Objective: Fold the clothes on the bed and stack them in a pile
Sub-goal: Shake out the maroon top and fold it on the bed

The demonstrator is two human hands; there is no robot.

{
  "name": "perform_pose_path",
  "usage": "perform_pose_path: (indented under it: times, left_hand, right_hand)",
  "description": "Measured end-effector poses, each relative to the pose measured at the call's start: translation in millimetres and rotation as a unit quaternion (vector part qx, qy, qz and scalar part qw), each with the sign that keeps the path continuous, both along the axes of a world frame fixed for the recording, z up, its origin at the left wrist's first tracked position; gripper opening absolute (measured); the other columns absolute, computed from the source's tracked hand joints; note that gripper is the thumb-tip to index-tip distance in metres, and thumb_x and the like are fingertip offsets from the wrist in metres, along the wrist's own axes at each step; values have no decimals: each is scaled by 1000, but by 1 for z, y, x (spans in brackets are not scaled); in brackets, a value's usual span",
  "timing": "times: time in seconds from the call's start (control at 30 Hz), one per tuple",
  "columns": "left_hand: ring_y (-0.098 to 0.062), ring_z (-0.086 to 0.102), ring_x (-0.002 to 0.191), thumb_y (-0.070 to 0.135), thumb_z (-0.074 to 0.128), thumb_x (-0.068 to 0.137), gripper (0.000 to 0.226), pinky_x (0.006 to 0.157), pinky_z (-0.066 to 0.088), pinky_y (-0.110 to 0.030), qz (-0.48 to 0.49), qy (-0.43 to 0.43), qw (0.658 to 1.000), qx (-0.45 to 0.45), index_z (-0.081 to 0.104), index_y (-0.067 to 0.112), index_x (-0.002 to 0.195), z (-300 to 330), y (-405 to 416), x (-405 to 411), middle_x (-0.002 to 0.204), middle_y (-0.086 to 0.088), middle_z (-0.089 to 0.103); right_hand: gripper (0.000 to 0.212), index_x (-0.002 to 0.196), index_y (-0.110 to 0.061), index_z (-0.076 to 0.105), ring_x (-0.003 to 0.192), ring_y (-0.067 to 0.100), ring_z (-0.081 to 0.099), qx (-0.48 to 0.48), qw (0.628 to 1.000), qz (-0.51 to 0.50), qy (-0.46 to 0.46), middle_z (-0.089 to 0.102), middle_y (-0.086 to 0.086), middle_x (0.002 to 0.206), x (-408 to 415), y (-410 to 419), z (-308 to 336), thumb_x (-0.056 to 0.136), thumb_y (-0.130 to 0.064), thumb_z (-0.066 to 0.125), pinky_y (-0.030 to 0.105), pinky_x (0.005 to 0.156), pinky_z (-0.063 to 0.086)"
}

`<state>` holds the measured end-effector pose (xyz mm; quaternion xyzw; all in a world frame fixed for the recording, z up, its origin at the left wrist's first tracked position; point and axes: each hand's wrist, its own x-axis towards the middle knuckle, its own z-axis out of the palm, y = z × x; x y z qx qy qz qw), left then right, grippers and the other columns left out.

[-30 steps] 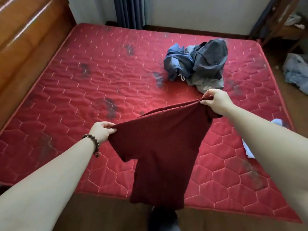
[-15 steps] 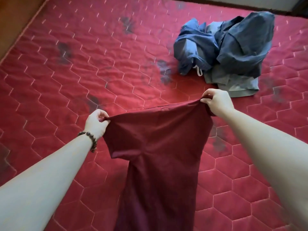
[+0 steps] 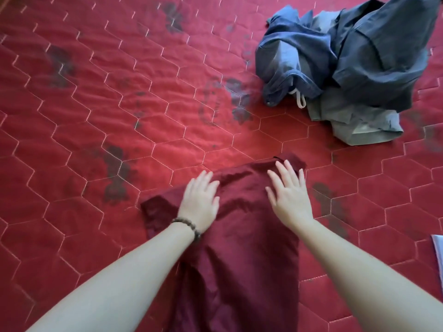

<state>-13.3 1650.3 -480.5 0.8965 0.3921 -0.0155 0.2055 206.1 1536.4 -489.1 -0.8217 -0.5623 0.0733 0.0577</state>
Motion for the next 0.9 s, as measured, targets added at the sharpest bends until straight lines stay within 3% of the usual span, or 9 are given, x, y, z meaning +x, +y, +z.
perform_pose_path:
  times: [0.17,0.27,0.3,0.37,0.43,0.47,0.6,0.73,0.9]
  left_hand:
    - [-23,-11,148,56,21,97,64,119,-2,-47,-63,127,989,36,-1,31,152,-49,-3,27,161,1,-10]
    - [-21,-17,147,60,6,93,65,118,-8,-46,-78,155,983,52,-17,33,148,-69,5,16,159,6,-17]
    - [-21,-14,147,59,7,93,65,118,-9,-46,-78,135,986,54,-15,32,148,-71,5,15,160,6,-14]
    - [-21,2,149,52,24,97,65,119,-3,-47,-33,63,996,46,6,24,153,-67,6,15,161,0,6]
    - [-27,29,142,40,46,96,61,117,16,-48,44,3,998,54,32,13,148,-61,12,20,151,-10,36]
    - [-31,41,133,35,54,94,57,112,27,-47,72,-3,995,72,41,9,142,-59,18,22,141,-14,48]
    - [-28,49,105,36,52,94,30,89,36,-36,82,76,992,51,53,12,113,-52,49,31,110,-7,55]
    - [-30,52,96,27,50,96,17,80,38,-36,48,45,998,18,50,10,101,-50,60,34,100,-10,58]
    - [-38,61,75,25,48,98,16,58,36,-35,57,16,998,-3,45,9,101,-45,79,35,79,-14,65]
  right_hand:
    - [63,151,-33,2,148,20,-11,-153,987,10,-50,-3,0,162,-4,5,-36,95,-60,12,57,116,-7]
    - [64,147,-37,-17,146,19,-20,-213,977,-8,-23,-18,-2,160,-3,9,-51,90,-64,-2,56,115,-11]
    - [65,148,-38,-14,146,19,-19,-209,978,0,-13,-17,-2,160,-4,11,-50,90,-65,0,56,114,-14]
    - [61,151,-37,16,148,22,-2,-135,991,4,12,3,-1,162,-1,15,-38,95,-62,17,55,114,-9]
    - [46,138,-30,49,139,30,30,39,997,-61,22,36,7,151,8,14,-24,97,-47,44,54,114,16]
    - [44,135,-26,53,130,33,40,96,987,-127,23,43,11,143,17,14,-21,94,-41,53,52,108,28]
    - [69,135,-12,41,118,36,47,-9,908,-377,182,48,17,128,57,23,-15,83,-47,69,44,93,40]
    - [32,96,-10,55,99,34,57,-41,905,-353,233,63,13,101,65,35,-18,84,-35,70,33,73,37]
    - [14,87,-19,52,81,21,51,39,901,-341,266,60,2,88,74,53,-12,86,-16,66,28,71,34]
